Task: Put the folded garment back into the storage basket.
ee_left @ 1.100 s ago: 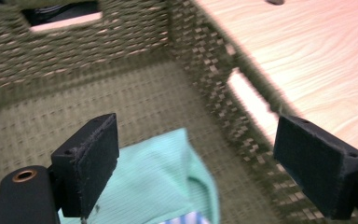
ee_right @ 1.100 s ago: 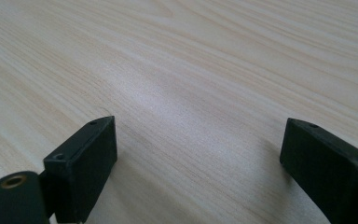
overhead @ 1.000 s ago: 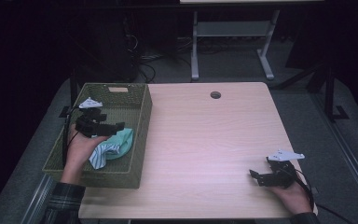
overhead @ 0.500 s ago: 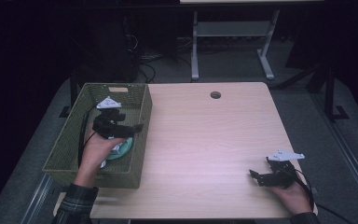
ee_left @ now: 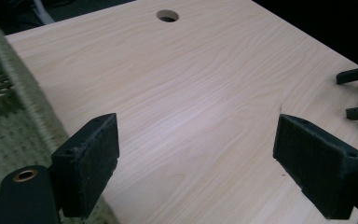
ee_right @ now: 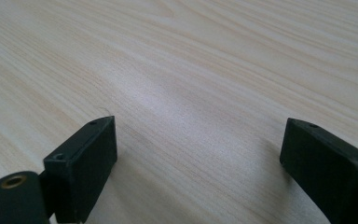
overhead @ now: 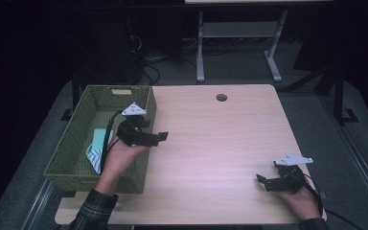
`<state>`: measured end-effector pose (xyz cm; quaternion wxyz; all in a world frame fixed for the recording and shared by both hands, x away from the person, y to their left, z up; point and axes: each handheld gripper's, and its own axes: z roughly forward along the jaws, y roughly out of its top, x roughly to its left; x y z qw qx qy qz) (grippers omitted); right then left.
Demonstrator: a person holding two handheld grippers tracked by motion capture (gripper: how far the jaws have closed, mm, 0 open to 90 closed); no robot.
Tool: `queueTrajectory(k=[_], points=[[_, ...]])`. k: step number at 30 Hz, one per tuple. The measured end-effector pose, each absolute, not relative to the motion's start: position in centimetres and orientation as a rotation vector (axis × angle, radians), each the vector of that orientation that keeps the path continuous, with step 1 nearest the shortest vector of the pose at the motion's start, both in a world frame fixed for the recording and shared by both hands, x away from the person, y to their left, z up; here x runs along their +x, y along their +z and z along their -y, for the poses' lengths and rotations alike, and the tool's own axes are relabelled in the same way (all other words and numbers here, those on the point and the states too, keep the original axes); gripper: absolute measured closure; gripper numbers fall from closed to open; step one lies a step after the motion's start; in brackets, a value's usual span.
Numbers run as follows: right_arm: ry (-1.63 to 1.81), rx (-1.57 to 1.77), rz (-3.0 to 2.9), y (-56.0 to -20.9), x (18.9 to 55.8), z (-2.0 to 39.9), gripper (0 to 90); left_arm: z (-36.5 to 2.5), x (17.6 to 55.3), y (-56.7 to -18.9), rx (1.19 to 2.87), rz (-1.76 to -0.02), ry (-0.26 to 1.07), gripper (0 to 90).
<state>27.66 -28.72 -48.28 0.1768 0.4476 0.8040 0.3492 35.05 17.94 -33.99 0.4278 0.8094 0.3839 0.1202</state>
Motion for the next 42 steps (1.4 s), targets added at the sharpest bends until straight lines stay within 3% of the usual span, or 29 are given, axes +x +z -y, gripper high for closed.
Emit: queueTrajectory(k=[19, 42], points=[[0.99, 1.263, -2.279, -48.3, 27.7, 28.7, 10.3, -12.3, 34.3, -36.8, 2.059, -0.86, 0.242, 13.6], [0.991, 1.26, -2.282, -48.3, 27.6, 28.7, 10.3, -9.3, 33.8, -42.3, 2.133, -0.84, 0.262, 13.5]])
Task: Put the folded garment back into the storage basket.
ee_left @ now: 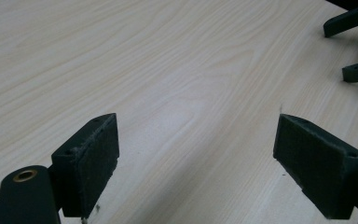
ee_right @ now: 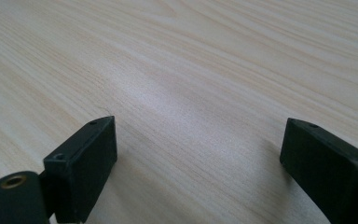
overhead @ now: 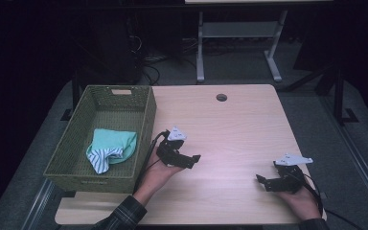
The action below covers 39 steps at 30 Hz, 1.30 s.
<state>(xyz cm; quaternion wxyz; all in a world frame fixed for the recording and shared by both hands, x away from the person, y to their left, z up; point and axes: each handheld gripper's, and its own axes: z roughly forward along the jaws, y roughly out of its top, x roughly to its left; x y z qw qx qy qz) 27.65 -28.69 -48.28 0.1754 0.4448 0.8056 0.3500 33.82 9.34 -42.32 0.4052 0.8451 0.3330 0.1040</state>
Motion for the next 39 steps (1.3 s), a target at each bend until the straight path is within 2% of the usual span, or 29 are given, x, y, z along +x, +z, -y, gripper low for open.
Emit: queueTrajectory(k=[12, 31, 39], points=[[0.992, 1.259, -2.283, -48.3, 27.6, 28.7, 10.3, -8.8, 33.9, -45.2, 2.209, -0.843, 0.294, 13.4], [0.993, 1.252, -2.284, -48.3, 27.7, 28.7, 10.3, -8.5, 34.1, -47.1, 2.286, -0.826, 0.297, 12.6], [0.993, 1.252, -2.285, -48.3, 27.7, 28.7, 10.3, -8.8, 33.8, -47.7, 2.25, -0.796, 0.34, 12.5]])
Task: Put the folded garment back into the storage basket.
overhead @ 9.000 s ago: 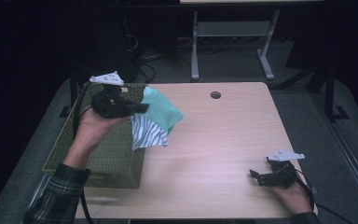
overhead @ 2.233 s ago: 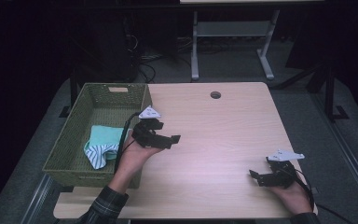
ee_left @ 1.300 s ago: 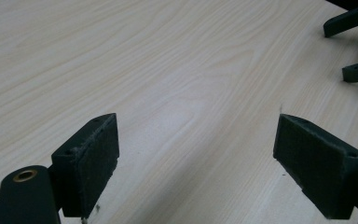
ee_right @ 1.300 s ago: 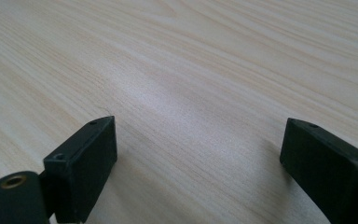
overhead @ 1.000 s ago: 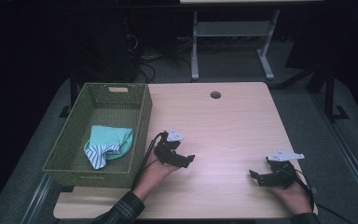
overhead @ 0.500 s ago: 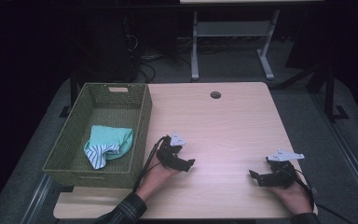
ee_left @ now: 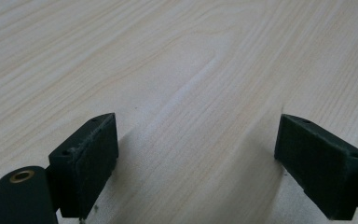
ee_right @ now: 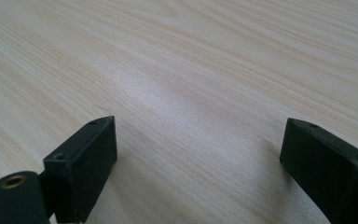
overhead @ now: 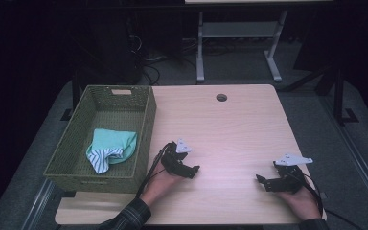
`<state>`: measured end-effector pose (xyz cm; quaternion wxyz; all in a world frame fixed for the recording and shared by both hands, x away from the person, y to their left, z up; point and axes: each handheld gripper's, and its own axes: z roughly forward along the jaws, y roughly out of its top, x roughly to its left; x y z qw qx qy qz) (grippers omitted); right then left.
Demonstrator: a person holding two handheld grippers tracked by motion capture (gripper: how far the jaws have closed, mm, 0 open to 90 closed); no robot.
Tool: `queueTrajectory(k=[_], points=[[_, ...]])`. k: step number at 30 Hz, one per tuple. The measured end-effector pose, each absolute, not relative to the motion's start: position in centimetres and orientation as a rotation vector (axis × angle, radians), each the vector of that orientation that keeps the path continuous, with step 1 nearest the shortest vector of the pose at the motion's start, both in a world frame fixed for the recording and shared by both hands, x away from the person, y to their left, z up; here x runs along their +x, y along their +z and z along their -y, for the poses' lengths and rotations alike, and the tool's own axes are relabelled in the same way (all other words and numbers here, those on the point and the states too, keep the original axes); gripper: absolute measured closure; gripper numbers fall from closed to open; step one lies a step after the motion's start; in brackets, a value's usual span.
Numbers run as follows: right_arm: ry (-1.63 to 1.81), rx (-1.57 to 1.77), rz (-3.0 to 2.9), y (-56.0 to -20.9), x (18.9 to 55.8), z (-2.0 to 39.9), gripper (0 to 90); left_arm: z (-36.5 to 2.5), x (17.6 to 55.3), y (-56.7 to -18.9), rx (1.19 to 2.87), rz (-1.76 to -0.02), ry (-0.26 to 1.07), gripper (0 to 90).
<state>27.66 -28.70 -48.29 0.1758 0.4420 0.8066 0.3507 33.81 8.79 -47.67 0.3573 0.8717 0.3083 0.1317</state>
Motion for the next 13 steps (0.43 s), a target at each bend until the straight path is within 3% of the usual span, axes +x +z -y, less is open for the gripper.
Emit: queueTrajectory(k=[13], points=[[0.993, 1.252, -2.285, -48.29, 27.65, 28.69, 10.3, -8.87, 33.71, -47.85, 2.232, -0.792, 0.349, 12.5]])
